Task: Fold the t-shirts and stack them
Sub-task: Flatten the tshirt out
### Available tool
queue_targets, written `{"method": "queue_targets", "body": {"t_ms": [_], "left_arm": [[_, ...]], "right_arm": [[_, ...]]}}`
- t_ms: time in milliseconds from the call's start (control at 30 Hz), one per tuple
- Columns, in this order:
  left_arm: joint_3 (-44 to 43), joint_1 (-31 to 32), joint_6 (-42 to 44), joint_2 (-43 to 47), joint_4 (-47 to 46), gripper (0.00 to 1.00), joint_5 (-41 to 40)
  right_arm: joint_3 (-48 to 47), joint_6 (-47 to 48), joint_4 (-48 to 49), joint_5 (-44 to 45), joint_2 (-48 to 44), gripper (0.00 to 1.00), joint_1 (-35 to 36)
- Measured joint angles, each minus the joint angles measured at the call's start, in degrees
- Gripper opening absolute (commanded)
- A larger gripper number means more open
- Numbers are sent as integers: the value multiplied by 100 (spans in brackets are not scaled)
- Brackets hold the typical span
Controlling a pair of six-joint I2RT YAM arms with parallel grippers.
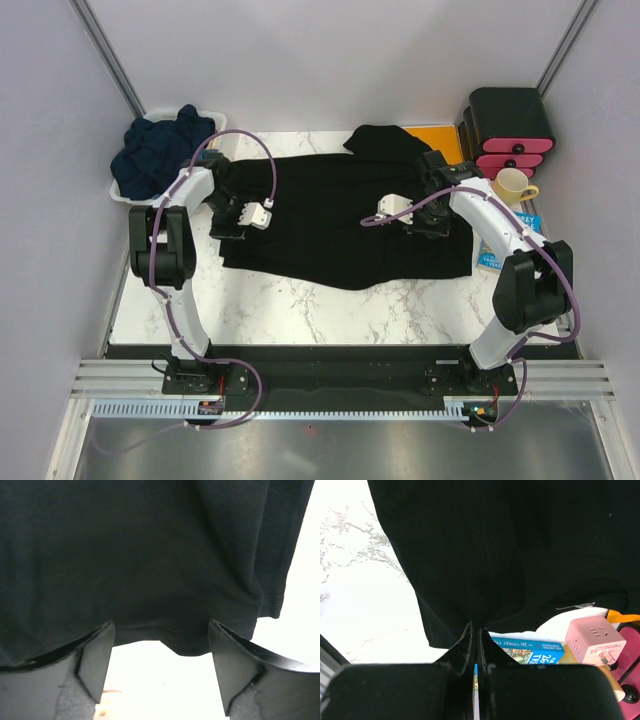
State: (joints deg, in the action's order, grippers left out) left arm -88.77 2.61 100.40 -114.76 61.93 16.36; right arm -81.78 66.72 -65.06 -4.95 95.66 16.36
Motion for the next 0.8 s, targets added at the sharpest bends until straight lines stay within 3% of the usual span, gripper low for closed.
{"method": "queue_targets", "body": {"t_ms": [67, 167, 467, 567, 700, 800], "left_arm": [[0, 2, 11, -11, 57, 75, -28], [-22, 2, 28, -11, 127, 64, -59], [-55, 2, 52, -11, 466, 65, -127], [-52, 2, 52, -11, 555, 61, -131], [-52, 2, 22, -22, 588, 2, -138], [-52, 2, -2, -87, 597, 2, -151]], "right_arm": [[-2, -9, -2, 22, 0, 0, 0], [-2, -11, 2, 55, 0, 0, 0], [-2, -11, 31, 83, 2, 0, 0], [-4, -11, 68, 87, 9, 0, 0], [-11, -11, 92, 92, 9, 0, 2], [-13, -11, 107, 94, 9, 0, 2]]}}
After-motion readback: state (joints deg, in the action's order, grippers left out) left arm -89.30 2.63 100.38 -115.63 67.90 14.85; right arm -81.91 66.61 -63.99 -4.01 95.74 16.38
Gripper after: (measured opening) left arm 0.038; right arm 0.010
